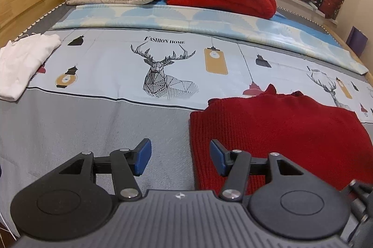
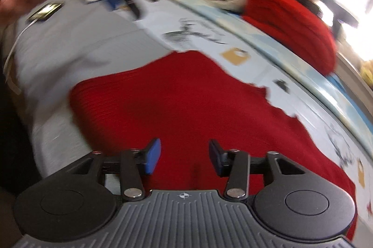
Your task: Fold small clothes
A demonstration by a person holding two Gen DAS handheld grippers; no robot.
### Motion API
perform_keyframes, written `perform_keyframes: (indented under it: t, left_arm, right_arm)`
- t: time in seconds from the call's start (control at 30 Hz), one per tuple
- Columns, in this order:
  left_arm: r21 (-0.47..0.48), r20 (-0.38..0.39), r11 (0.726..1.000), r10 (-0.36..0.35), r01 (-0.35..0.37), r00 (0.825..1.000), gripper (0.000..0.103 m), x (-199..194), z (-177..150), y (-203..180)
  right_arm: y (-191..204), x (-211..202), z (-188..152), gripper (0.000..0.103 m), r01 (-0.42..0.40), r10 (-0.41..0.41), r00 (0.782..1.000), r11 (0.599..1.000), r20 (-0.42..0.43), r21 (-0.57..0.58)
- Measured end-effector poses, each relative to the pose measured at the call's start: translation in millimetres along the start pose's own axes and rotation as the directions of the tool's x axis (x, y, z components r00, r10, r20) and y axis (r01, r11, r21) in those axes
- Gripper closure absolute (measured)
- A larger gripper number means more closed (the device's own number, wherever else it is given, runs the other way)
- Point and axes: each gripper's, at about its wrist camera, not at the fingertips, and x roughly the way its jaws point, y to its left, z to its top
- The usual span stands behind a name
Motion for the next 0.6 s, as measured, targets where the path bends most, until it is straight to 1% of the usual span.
perform_keyframes:
  t: [0.1, 0.13, 0.2, 0.23, 0.3, 0.37, 0.43, 0.53, 0.57, 0.6]
  left_arm:
    - [0.001, -0.009, 1.0, 0.003, -0.003, 1.0, 0.042, 3, 1, 0]
    - [0.0, -0.013, 1.0, 0.003, -0.003, 1.0, 0.041, 4, 1, 0]
    - [-0.001, -0.021, 1.0, 0.002, -0.002, 1.0, 0.041, 6, 1, 1]
    - [-0.001, -0.024, 1.0, 0.002, -0.002, 1.0, 0.041, 7, 1, 1]
    - [0.001, -0.032, 1.0, 0.0, 0.0, 1.0, 0.041, 9, 1, 1]
    - [0.002, -0.04, 1.0, -0.003, 0.003, 0.999, 0.041, 11, 1, 2]
    - [-0.001, -0.053, 1.0, -0.005, 0.005, 0.999, 0.041, 14, 2, 2]
    - [-0.013, -0.075, 1.0, -0.018, 0.017, 0.997, 0.041, 20, 2, 3]
    - [-0.02, -0.085, 1.0, -0.026, 0.024, 0.996, 0.041, 22, 2, 3]
    - [-0.031, -0.1, 0.999, -0.04, 0.037, 0.994, 0.041, 25, 2, 4]
  right_arm:
    - [25, 6, 0, 0.043, -0.04, 0.041, 0.999, 0.993, 0.008, -0.113]
    - [33, 8, -1, 0.038, -0.056, 0.057, 0.998, 0.988, 0.007, -0.145]
    - [45, 14, -1, 0.032, -0.091, 0.092, 0.996, 0.977, -0.007, -0.195]
    - [51, 16, -2, 0.032, -0.105, 0.106, 0.994, 0.97, -0.011, -0.218]
    - [64, 19, -4, 0.031, -0.114, 0.115, 0.993, 0.955, -0.012, -0.275]
    - [72, 23, -6, 0.029, -0.093, 0.098, 0.995, 0.941, 0.001, -0.325]
    - [74, 25, -2, 0.029, -0.085, 0.094, 0.996, 0.94, 0.01, -0.329]
    - [71, 30, 4, 0.031, -0.086, 0.092, 0.996, 0.951, 0.007, -0.298]
    - [69, 32, 5, 0.032, -0.081, 0.088, 0.996, 0.954, 0.009, -0.29]
    - [68, 35, 6, 0.037, -0.076, 0.082, 0.997, 0.955, 0.011, -0.286]
